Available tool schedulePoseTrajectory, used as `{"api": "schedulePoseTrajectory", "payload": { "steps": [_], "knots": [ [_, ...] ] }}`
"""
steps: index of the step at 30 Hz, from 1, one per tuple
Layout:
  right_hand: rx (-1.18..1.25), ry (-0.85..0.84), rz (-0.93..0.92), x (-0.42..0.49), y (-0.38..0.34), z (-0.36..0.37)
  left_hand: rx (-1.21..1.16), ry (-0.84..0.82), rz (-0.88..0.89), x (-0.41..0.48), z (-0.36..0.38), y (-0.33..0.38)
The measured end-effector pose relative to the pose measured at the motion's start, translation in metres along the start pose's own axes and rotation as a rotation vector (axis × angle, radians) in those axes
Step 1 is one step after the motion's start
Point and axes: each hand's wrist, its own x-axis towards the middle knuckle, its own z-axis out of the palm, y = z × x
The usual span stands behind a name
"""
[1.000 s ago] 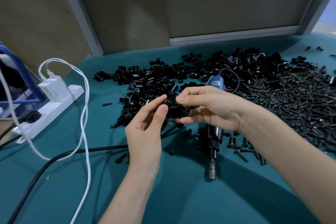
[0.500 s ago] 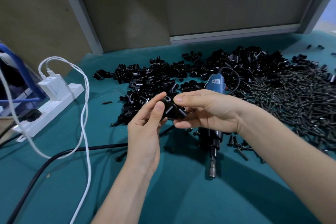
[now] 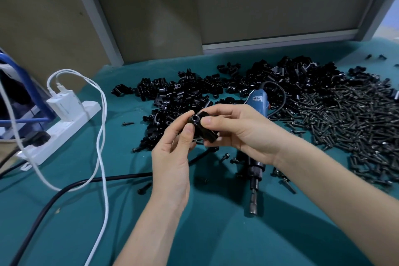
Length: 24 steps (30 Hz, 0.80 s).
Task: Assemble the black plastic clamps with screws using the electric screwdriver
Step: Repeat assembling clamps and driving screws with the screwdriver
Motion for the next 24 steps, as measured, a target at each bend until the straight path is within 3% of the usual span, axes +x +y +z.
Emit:
{"api": "schedulePoseTrajectory", "payload": {
  "steps": [5, 17, 24],
  "knots": [
    [-0.251, 0.125, -0.228, 0.0017, 0.0056, 0.0009, 0.033, 0.031, -0.019, -0.0042, 0.0047, -0.0067],
    [-0.209, 0.098, -0.171, 0.0015, 0.0058, -0.0014, -0.082, -0.016, 0.012, -0.0025, 0.0025, -0.0073],
    [-0.108, 0.078, -0.169, 0.0019, 0.0096, 0.0033, -0.035, 0.000, 0.048, -0.0028, 0.0018, -0.0050]
  ]
}}
